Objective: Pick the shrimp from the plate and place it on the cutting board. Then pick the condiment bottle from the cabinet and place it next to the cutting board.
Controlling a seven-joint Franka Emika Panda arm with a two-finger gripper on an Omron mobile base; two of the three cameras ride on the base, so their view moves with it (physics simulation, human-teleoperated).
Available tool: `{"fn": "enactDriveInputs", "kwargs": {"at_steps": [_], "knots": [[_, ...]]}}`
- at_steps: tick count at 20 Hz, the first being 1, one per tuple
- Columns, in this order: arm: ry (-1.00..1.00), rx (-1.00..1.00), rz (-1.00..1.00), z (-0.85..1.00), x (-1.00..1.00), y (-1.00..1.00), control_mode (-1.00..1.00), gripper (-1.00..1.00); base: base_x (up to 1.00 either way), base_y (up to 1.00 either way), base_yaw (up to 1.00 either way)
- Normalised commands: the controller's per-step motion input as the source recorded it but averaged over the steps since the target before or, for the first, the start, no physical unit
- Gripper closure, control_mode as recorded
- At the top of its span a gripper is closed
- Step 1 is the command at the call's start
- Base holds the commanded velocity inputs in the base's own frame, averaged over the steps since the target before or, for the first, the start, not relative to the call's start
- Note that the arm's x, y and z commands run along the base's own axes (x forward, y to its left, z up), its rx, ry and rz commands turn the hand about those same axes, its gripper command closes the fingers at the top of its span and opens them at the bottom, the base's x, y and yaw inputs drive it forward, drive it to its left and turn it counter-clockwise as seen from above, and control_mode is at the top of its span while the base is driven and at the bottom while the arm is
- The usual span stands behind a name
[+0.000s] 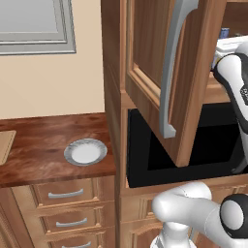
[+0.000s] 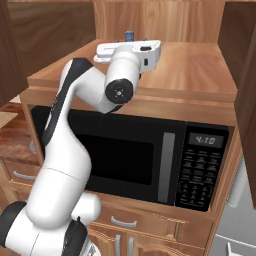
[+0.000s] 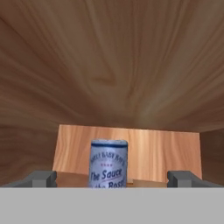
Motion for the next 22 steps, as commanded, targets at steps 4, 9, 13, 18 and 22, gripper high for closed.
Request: {"fn": "enactDriveInputs", "kwargs": {"at_steps": [4, 9, 13, 18, 22], "knots": [[0.01, 0.0, 0.0, 0.0, 0.19, 0.0, -1.0, -1.0, 0.0, 0.0, 0.0], [0.01, 0.0, 0.0, 0.0, 0.2, 0.0, -1.0, -1.0, 0.0, 0.0, 0.0], [0.02, 0.0, 0.0, 0.0, 0.08, 0.0, -1.0, 1.0, 0.0, 0.0, 0.0], [0.0, 0.0, 0.0, 0.0, 0.0, -0.02, -1.0, 1.0, 0.0, 0.0, 0.0], [0.0, 0.01, 0.0, 0.0, 0.0, -0.07, -1.0, 1.0, 0.0, 0.0, 0.0]]}}
